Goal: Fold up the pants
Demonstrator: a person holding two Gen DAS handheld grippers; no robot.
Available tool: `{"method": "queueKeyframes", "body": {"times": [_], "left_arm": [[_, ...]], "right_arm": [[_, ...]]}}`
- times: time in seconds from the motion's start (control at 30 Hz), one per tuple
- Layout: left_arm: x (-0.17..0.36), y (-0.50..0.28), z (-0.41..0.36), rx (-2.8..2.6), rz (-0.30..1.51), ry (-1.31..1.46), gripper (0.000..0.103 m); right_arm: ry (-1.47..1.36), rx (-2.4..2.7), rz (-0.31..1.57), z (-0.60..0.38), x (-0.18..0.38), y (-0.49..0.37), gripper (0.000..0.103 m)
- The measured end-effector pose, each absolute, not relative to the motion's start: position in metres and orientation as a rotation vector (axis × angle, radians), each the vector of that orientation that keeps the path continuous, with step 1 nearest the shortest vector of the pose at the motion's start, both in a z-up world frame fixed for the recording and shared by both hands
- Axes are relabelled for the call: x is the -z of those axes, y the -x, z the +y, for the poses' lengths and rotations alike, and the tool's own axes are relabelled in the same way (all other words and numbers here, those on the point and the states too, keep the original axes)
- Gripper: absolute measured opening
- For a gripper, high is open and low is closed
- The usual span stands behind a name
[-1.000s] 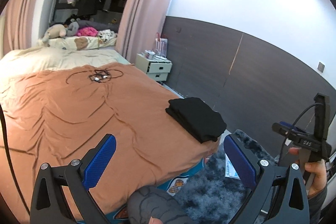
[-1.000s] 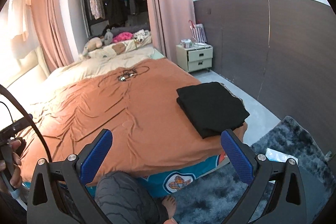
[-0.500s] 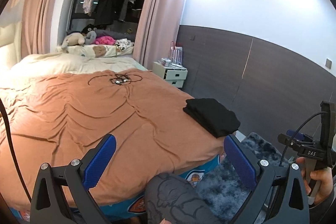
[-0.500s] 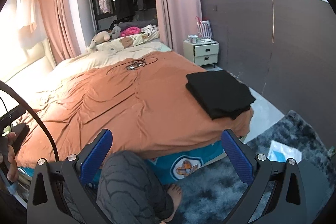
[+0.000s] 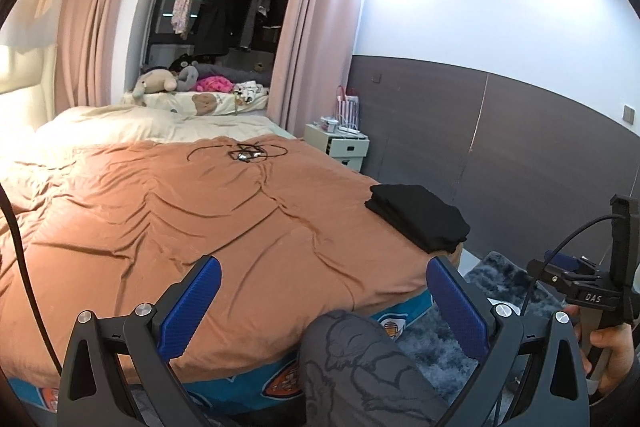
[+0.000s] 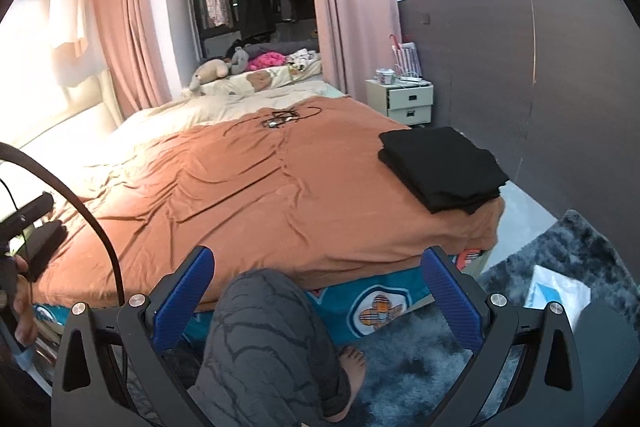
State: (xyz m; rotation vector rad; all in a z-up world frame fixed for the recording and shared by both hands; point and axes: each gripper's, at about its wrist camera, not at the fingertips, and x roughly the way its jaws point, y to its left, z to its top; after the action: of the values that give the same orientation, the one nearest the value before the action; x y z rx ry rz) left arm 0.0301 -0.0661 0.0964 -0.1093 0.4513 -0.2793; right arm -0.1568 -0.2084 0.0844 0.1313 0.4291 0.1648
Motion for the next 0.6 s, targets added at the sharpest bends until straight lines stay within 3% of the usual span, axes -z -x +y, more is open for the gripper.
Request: {"method": "queueKeyframes", "body": {"times": [0.6], "left_arm": [[-0.060, -0.005, -0.078, 0.212, 0.444, 0.070, 0.103]], "right_arm": [[-0.099, -0.125, 0.395, -0.203, -0.054, 0.162, 0.103]]}}
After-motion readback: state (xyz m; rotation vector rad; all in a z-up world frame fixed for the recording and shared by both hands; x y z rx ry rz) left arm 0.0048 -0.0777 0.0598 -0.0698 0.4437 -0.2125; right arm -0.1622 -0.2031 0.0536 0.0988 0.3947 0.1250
